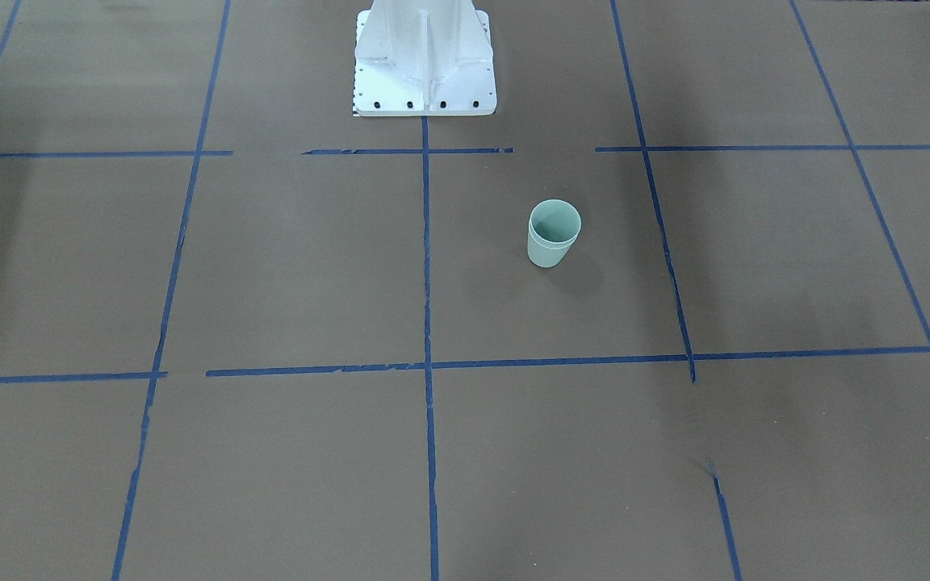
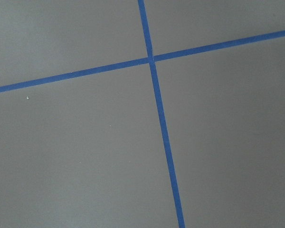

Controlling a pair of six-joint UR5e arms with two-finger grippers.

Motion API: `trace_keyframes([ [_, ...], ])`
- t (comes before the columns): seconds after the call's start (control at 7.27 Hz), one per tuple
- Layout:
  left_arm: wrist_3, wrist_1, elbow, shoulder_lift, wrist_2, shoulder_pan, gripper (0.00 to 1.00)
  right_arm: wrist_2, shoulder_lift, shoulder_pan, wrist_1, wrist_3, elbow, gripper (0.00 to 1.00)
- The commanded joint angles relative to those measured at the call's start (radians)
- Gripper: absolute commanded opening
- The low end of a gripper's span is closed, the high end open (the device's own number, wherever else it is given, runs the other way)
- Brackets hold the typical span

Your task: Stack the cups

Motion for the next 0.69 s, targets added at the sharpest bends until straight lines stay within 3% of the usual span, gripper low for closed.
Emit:
trace_keyframes([
  [0.0,0.008,-0.003,0.009,0.006,0.001,-0.006,1.00,0.000,0.000,0.000,0.000,0.000,0.000,1.00],
  [0.55,0.011,-0.005,0.006,0.015,0.004,-0.006,1.00,0.000,0.000,0.000,0.000,0.000,0.000,1.00],
])
